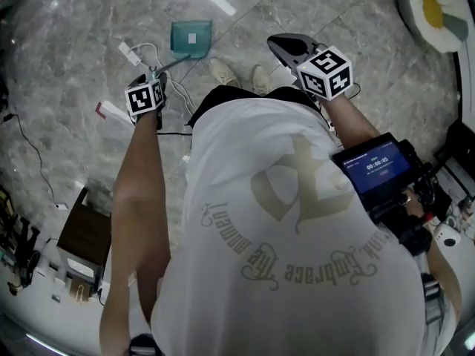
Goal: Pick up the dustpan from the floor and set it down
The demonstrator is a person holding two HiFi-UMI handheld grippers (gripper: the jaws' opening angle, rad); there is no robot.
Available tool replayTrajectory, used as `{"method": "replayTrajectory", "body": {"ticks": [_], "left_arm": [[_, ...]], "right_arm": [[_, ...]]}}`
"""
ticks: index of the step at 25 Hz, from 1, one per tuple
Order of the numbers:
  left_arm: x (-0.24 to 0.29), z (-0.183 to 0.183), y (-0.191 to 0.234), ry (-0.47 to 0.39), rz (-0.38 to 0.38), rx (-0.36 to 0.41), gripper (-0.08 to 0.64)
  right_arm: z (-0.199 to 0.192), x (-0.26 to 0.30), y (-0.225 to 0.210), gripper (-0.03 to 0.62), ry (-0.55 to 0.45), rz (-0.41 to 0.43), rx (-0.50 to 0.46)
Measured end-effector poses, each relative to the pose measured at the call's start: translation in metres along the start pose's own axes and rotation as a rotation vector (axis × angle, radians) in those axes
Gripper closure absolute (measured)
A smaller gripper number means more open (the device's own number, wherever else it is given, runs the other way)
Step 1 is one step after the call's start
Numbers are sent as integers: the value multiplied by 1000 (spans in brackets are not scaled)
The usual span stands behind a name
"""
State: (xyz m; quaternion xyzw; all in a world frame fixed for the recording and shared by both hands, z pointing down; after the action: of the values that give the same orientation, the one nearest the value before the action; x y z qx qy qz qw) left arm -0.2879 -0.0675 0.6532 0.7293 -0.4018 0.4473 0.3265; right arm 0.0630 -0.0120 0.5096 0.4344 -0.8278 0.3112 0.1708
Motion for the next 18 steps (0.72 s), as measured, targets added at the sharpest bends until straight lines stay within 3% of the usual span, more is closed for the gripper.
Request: {"method": "replayTrajectory", "body": {"ticks": [8,12,16,18], "left_arm": [[30,-2,-1,47,-41,12,296],[50,1,-9,110,-45,6,389],[63,7,-9,119,-3,-2,460],[68,6,-7,125,11,6,463]], "right_arm": [[-9,-13,-4,575,11,-78,30],[-18,-24,-14,575,17,-124,48],[-26,-33,-22,575,19,-162,56],[-29,-37,-25,575,19,-180,61]]}}
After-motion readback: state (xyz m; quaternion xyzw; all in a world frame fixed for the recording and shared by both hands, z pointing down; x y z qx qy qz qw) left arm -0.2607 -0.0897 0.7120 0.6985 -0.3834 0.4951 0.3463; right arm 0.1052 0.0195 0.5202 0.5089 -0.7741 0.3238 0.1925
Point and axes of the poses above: the fingertips, and each gripper's own axes: x forward along the fingers, y to its left, z out of its top, the point moved 3 cm from there along -x, backward along the fingers, and after that the axes turned 7 degrees about -y, right-handed, at the moved point
